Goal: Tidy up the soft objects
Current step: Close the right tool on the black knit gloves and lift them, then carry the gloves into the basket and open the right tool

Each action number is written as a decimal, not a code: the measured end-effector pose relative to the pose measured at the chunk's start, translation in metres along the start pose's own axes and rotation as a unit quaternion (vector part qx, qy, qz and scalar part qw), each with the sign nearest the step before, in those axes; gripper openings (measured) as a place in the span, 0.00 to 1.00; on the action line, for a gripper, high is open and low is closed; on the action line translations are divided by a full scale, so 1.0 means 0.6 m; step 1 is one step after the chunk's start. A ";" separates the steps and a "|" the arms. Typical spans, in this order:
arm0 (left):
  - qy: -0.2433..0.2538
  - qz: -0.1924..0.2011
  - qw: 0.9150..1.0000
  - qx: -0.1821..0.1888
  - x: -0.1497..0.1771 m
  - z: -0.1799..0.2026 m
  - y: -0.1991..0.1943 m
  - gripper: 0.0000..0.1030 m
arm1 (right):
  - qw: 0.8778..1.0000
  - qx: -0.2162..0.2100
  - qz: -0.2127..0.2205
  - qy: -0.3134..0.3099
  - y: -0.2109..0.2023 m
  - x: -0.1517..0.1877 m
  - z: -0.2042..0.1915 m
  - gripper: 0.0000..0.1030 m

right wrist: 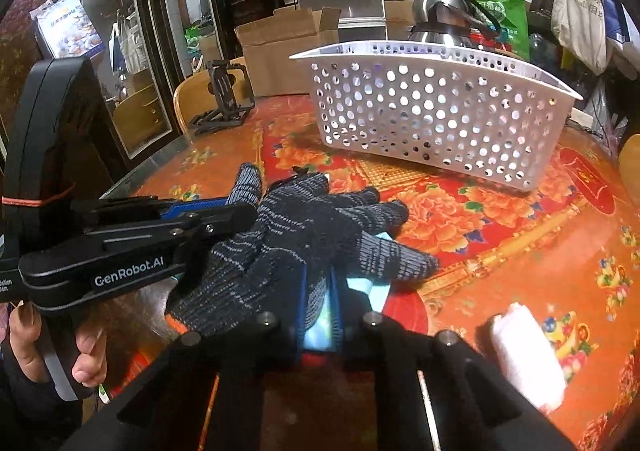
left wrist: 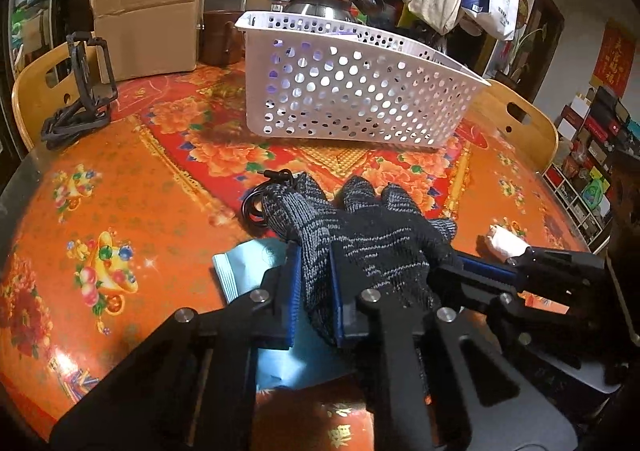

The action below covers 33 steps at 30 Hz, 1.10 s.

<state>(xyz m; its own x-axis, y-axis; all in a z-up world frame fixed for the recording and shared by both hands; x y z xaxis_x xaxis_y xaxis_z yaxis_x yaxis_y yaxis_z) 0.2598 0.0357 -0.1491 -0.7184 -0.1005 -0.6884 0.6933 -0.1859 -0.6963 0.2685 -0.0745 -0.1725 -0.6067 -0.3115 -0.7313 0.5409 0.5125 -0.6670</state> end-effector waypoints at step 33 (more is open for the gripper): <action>0.019 0.115 0.993 0.024 -0.107 0.088 -0.147 0.11 | 0.991 0.057 0.119 -0.024 -0.152 -0.134 0.046 0.07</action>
<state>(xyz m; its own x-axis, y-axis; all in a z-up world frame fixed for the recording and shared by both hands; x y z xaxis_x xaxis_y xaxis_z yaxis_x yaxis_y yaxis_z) 0.2416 0.0070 -0.0327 -0.5378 -0.1085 -0.8360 0.8345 -0.2096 -0.5096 0.2842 -0.1184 -0.0566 -0.4277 -0.2323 -0.8736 0.7287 0.4833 -0.4852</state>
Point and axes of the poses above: each gripper's, at about its wrist camera, not at the fingertips, and y roughly the way its jaws point, z to its right, x to its underside, the point moved 9 cm from there along y, roughly the way its jaws point
